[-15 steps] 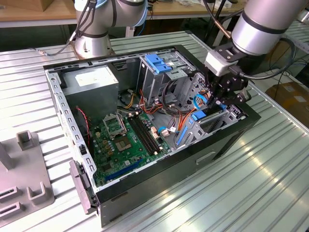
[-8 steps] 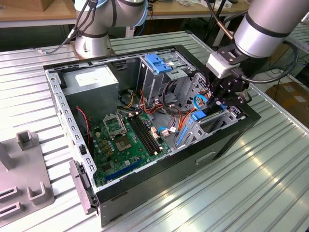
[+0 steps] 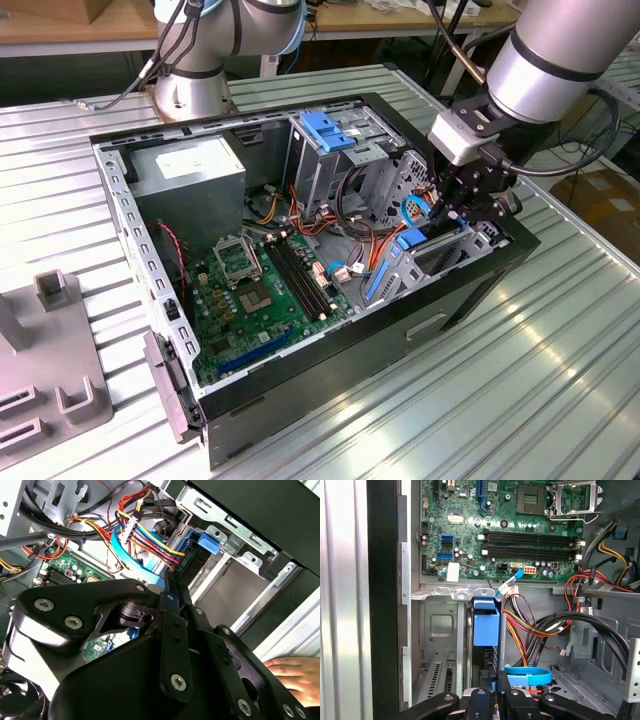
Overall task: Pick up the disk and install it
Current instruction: 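Insert the second disk wire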
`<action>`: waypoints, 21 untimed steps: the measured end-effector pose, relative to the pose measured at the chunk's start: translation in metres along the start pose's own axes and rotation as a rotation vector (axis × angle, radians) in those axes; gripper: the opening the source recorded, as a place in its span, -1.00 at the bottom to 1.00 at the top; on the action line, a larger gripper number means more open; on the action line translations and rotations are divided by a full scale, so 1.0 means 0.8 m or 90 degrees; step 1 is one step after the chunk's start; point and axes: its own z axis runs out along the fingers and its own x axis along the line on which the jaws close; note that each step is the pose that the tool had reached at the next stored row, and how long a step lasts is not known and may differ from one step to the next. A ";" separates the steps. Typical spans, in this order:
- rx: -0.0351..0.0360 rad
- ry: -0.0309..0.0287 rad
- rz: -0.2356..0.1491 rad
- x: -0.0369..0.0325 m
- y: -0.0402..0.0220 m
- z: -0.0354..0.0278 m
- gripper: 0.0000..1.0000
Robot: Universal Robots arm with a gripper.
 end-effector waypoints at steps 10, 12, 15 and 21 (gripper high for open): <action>0.0001 -0.0032 0.000 0.0000 0.0001 0.0013 -0.68; 0.0001 -0.0032 0.000 -0.0001 0.0002 0.0017 -0.68; 0.0001 -0.0032 0.000 -0.0003 0.0002 0.0020 -0.68; 0.0001 -0.0048 0.001 0.0001 0.0007 0.0063 -0.68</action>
